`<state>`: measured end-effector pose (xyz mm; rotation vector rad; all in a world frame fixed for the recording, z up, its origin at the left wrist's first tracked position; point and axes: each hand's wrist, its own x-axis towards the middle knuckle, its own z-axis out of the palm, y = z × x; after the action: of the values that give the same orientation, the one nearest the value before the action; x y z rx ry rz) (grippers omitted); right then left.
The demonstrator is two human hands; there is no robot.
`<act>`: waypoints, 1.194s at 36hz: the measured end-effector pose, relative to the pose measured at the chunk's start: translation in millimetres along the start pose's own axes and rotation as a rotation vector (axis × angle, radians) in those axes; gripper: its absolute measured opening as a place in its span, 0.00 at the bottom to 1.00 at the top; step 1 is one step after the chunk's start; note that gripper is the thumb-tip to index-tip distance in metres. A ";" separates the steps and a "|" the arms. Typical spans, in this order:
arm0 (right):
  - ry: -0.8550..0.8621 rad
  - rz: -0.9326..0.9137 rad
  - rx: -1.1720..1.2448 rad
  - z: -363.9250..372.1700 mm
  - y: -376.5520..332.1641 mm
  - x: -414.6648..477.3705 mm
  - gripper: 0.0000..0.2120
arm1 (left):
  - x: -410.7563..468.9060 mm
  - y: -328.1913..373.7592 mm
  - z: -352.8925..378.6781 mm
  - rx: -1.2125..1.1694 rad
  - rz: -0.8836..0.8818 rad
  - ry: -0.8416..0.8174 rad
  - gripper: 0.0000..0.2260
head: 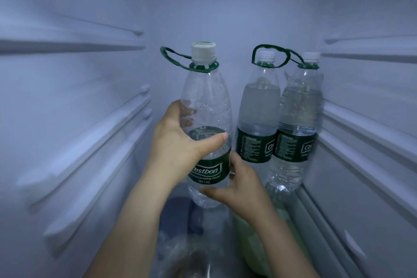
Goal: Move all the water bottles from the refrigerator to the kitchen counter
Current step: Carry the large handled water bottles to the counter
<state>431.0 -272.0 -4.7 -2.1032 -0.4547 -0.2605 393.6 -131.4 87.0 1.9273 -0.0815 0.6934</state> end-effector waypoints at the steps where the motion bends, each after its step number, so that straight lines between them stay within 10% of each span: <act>1: -0.003 0.001 0.003 -1.4 -2.4 -4.2 0.34 | -3.4 2.4 -1.3 -0.006 0.000 0.001 0.31; 25: 0.026 0.064 0.015 -47.3 -63.2 -132.3 0.32 | -108.4 68.2 -31.4 -0.120 0.056 -0.019 0.36; 43: 0.242 0.305 -0.086 -45.5 -117.6 -294.0 0.31 | -206.3 90.3 -58.5 -0.315 0.126 -0.395 0.27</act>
<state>114.3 -316.6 5.0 -2.1552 0.0225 -0.3549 165.1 -173.5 74.5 1.7374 -0.5315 0.3463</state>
